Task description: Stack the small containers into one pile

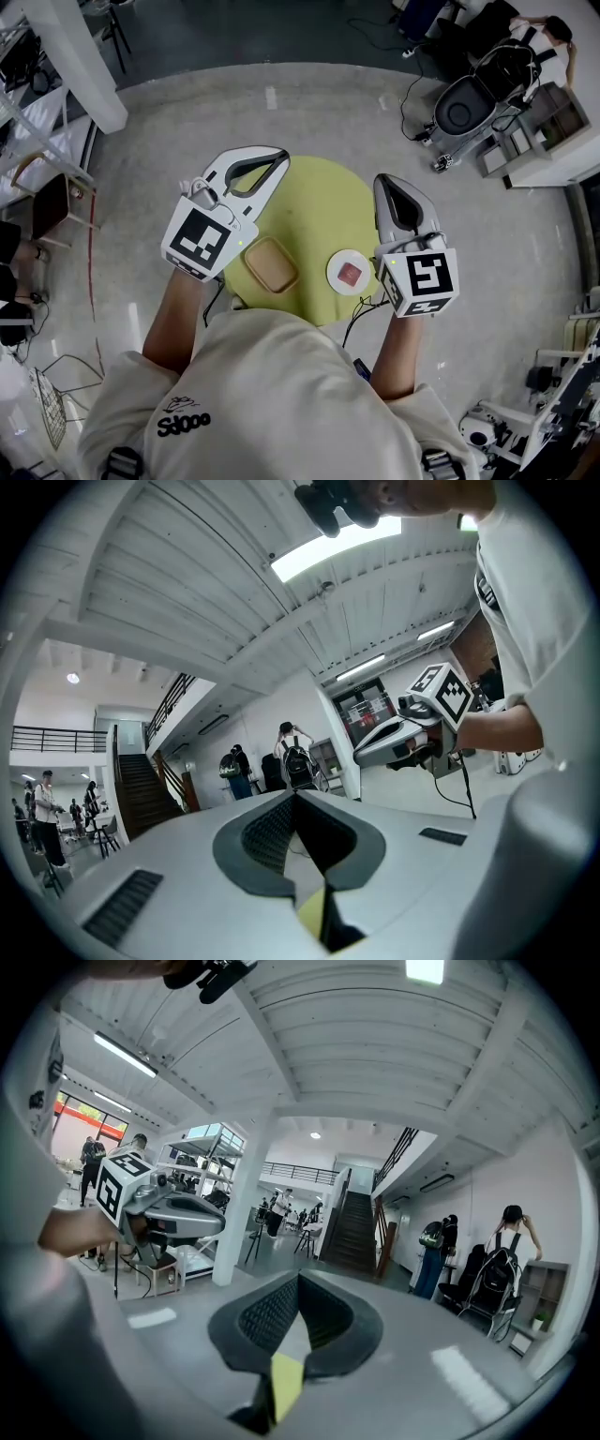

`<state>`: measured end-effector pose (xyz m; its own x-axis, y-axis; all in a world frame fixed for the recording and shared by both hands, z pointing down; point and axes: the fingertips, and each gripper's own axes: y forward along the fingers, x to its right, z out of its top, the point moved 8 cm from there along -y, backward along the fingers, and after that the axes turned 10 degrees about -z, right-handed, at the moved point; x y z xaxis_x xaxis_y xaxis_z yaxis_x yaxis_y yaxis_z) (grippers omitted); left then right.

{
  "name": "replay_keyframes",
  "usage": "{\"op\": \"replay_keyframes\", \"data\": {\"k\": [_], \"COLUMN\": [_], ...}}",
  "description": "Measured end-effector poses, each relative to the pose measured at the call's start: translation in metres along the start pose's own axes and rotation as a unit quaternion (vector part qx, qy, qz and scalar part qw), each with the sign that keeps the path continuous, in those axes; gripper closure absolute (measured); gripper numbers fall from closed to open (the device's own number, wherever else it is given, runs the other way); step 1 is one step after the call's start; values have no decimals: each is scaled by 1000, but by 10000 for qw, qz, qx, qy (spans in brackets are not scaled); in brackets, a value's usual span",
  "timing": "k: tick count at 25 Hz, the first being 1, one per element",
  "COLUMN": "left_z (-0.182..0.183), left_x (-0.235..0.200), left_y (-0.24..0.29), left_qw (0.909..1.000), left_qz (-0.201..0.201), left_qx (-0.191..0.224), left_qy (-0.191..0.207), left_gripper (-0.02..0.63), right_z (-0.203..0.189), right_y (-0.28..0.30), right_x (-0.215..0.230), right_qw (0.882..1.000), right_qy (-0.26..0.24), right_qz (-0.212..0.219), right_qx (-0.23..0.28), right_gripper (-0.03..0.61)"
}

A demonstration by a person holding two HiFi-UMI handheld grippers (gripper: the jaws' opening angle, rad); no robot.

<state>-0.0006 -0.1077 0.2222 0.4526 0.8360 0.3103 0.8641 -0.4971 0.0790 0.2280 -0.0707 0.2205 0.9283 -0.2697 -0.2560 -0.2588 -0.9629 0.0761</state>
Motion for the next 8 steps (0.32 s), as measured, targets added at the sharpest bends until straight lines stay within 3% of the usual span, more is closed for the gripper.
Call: {"op": "replay_keyframes", "data": {"k": [8], "left_z": [-1], "left_x": [7], "left_y": [0], "left_qw": [10000], "left_qz": [-22], "left_qx": [-51], "left_qy": [-43], "left_gripper": [607], "right_z": [-2], "right_y": [-5], "right_x": [1], "right_qw": [10000], "right_qy": [-39], "right_qz": [59], "right_qx": [-37], "right_gripper": [569]}}
